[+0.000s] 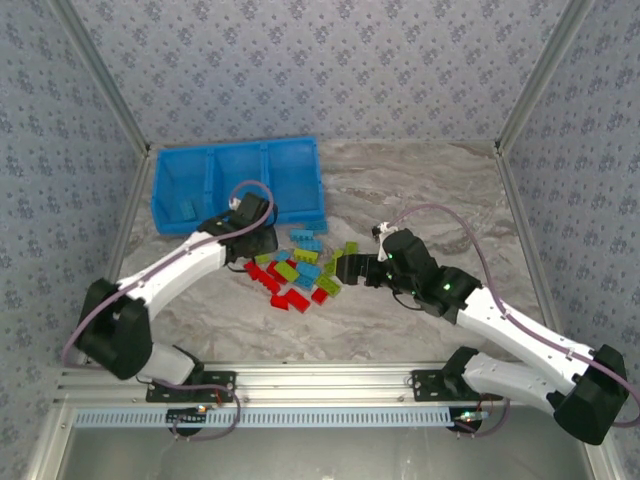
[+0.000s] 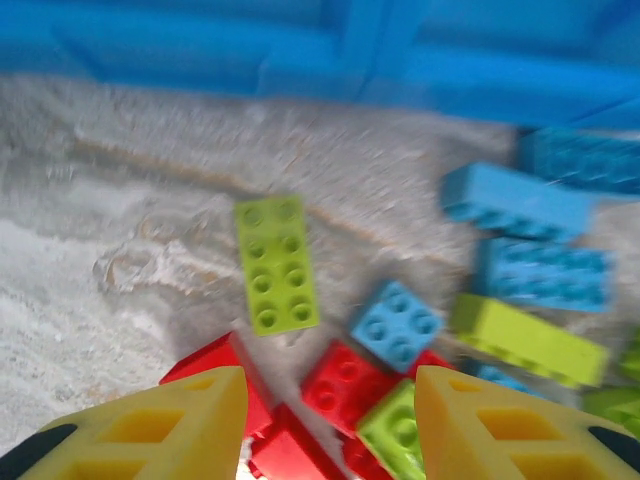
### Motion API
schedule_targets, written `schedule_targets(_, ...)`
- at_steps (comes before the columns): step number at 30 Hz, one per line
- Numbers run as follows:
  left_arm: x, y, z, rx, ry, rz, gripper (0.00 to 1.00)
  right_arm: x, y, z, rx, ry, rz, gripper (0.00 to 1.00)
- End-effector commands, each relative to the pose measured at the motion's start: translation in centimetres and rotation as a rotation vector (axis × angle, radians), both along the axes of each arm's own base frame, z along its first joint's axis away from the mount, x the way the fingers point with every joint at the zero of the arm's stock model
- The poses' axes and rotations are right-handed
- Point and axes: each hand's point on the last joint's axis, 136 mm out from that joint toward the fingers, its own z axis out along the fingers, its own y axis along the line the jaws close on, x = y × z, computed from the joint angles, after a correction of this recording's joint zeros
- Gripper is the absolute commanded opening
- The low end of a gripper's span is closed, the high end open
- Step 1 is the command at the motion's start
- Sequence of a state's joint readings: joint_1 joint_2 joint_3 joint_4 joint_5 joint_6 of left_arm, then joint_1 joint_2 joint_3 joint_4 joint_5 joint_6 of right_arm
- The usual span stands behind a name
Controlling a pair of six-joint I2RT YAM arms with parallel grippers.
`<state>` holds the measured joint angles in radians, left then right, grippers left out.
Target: Sort the legos into containers by color
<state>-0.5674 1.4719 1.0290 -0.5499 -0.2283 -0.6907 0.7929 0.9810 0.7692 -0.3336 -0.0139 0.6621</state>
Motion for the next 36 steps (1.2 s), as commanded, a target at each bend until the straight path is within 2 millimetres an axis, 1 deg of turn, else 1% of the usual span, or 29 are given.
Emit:
schedule_targets(1,1.3,0.4,-1.7,0.034,0.01,0.039,0.48,-0.3,-0.2,1.0,0.006,-0.02,0.003,0.98)
schedule_targets(5,2.9,0.1,-4.4,0.029,0.074,0.027,0.49,-0.6,-0.7,0.8,-0.007,-0.015,-0.008,0.99)
schedule_targets(8,3.6,0.5,-6.3,0.022,0.129,0.039,0.5,-0.7,-1.1,0.8,-0.014,-0.015,-0.019,0.99)
schedule_targets(12,3.8,1.3,-7.8,0.063,0.157,0.054,0.52,-0.8,-1.5,0.8,-0.017,-0.016,-0.029,0.99)
schedule_targets(14,3.8,1.2,-8.4,0.072,0.176,0.042,0.52,-0.9,-1.6,0.6,-0.018,-0.014,-0.033,0.98)
schedule_targets(17,3.6,1.1,-9.3,0.083,0.21,0.028,0.48,-0.8,-1.5,0.6,-0.015,-0.012,-0.032,0.98)
schedule_targets(20,3.2,1.4,-10.0,0.114,0.245,0.026,0.43,-0.8,-1.3,0.7,-0.012,-0.011,-0.028,0.99)
schedule_targets(23,3.2,1.6,-9.7,0.128,0.247,0.025,0.36,-0.8,-1.3,0.9,-0.01,-0.014,-0.028,0.99)
schedule_targets(25,3.3,1.6,-9.0,0.123,0.232,0.022,0.32,-0.8,-1.4,0.9,-0.011,-0.014,-0.03,0.99)
schedule_targets(27,3.7,1.4,-7.4,0.113,0.204,0.014,0.29,-0.8,-1.4,0.9,-0.009,-0.013,-0.032,0.99)
schedule_targets(28,3.9,1.4,-6.2,0.107,0.181,0.012,0.28,-0.8,-1.4,0.9,-0.008,-0.015,-0.033,0.98)
schedule_targets(30,4.5,1.2,-3.3,0.088,0.12,0.011,0.27,-0.8,-1.4,1.1,-0.005,-0.017,-0.034,0.98)
schedule_targets(33,5.7,1.4,2.1,0.074,-0.023,0.009,0.27,-0.9,-1.4,1.1,-0.004,-0.017,-0.033,0.98)
schedule_targets(35,6.8,2.2,5.5,0.099,-0.125,0.022,0.28,-0.9,-1.4,1.0,-0.006,-0.017,-0.034,0.98)
schedule_targets(36,7.3,2.6,6.7,0.117,-0.16,0.029,0.28,-0.9,-1.4,1.1,-0.002,-0.018,-0.035,0.98)
